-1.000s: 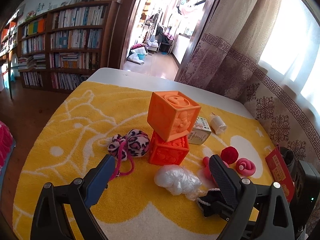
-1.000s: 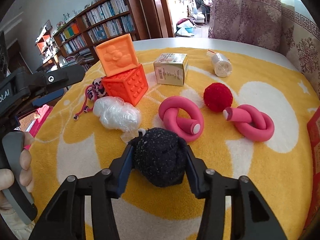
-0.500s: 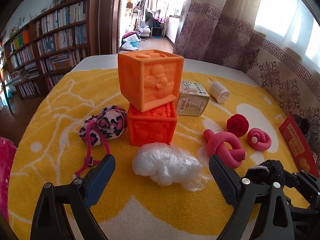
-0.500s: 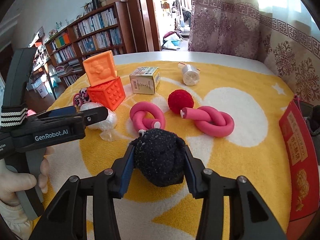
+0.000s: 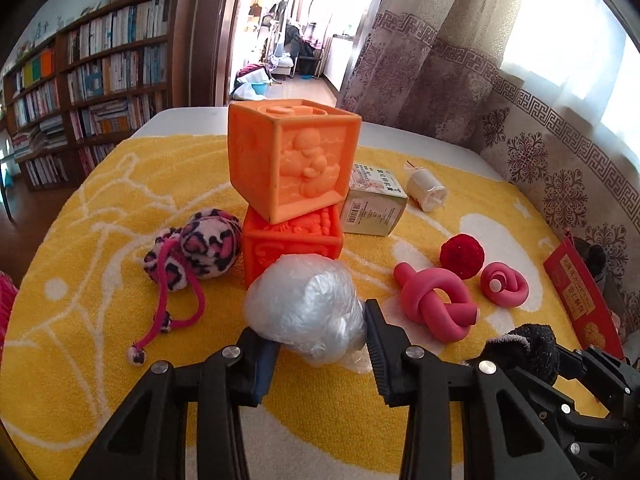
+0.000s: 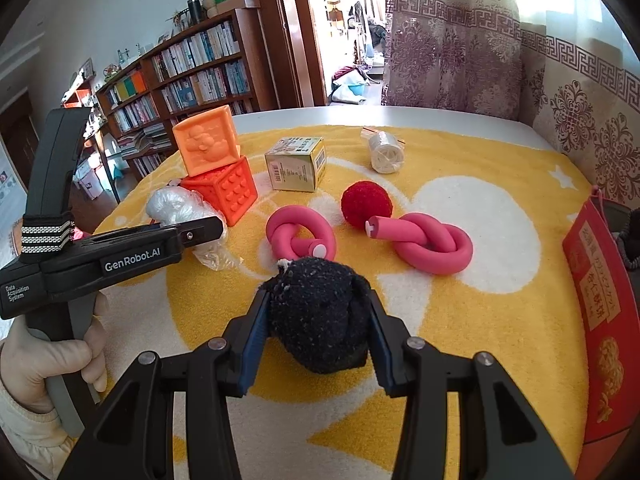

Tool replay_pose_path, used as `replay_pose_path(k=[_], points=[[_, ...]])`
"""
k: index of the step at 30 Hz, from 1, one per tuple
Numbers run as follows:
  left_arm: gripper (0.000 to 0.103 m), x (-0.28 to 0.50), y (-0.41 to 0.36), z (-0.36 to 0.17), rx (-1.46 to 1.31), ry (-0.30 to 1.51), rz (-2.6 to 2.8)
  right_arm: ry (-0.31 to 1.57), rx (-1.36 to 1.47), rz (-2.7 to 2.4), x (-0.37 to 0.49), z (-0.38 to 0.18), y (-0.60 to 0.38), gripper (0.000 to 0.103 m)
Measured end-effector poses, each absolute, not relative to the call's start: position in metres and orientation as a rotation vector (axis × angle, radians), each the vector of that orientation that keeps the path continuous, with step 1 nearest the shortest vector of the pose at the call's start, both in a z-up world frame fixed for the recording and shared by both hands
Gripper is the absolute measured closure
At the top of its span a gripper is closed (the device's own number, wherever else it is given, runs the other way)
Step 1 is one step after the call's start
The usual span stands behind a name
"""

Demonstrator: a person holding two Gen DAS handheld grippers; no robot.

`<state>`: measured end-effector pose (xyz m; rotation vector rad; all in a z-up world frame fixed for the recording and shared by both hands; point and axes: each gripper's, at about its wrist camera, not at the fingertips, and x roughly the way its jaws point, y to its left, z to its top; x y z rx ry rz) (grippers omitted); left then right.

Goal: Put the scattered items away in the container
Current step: 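Grasp the black fuzzy ball with the right tool while the left grasps the plastic bag, then carry both items into the red box and open both tools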

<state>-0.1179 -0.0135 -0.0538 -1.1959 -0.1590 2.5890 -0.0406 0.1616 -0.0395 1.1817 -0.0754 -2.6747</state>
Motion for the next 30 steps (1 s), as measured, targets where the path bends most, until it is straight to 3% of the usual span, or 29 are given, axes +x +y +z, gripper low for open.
replay_pose_path(k=[17, 30], points=[[0.062, -0.102, -0.004, -0.035, -1.119, -0.159, 2.571, -0.195, 1.08, -2.818, -0.021, -0.015, 0.2, 0.053], [0.062, -0.074, 0.066, 0.001, -0.994, -0.073, 2.454, -0.501, 0.98, -3.223, 0.037, 0.034, 0.359, 0.053]])
